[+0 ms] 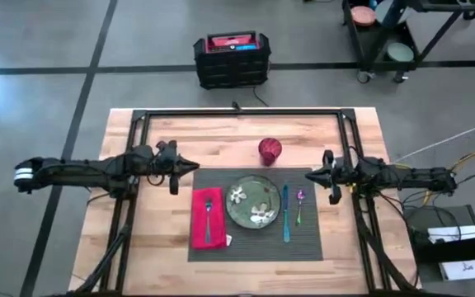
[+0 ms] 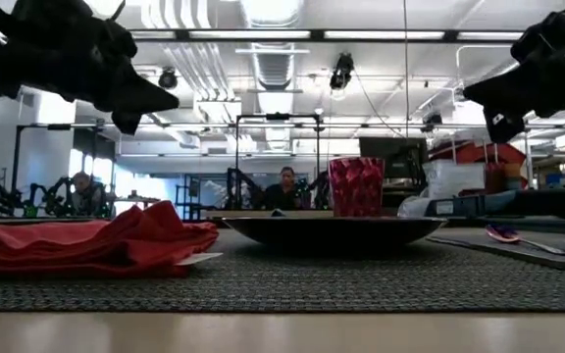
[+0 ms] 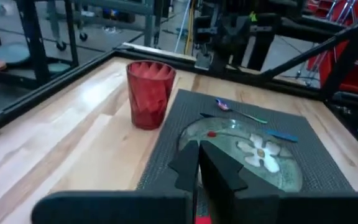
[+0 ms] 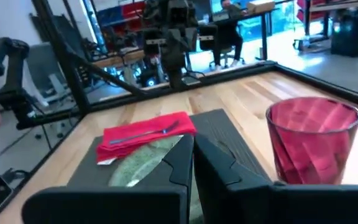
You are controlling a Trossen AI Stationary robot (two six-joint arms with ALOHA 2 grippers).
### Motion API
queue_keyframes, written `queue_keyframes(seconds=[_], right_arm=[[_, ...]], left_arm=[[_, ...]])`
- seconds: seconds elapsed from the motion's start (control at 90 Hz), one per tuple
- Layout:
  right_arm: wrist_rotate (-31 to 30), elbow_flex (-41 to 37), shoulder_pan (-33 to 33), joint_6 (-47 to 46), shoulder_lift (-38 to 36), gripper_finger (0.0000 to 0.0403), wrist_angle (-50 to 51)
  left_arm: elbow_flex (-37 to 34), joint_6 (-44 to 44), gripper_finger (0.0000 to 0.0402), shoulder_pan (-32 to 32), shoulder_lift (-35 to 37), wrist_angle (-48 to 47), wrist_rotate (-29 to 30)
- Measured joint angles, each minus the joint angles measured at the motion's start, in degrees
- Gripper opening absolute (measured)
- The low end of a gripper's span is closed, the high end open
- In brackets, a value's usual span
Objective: Set table place
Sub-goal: Return to Home Position
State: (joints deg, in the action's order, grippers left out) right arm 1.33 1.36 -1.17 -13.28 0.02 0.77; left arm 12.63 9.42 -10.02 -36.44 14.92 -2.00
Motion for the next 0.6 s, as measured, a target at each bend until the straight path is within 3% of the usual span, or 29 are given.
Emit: queue_keyframes(seconds=[0.333, 0.6], right_arm=[[0.1, -0.6, 0.0, -0.3, 0.4, 0.0000, -1.4], [-0.8, -0.7, 0.0, 1.5, 0.4, 0.0000, -1.5]], left_arm=[[-11.5, 3.5, 0.0000, 0.0, 12.6, 8.1, 0.7], [-11.7, 2.8, 0.0000, 0.0, 25.3, -1.6, -0.7]])
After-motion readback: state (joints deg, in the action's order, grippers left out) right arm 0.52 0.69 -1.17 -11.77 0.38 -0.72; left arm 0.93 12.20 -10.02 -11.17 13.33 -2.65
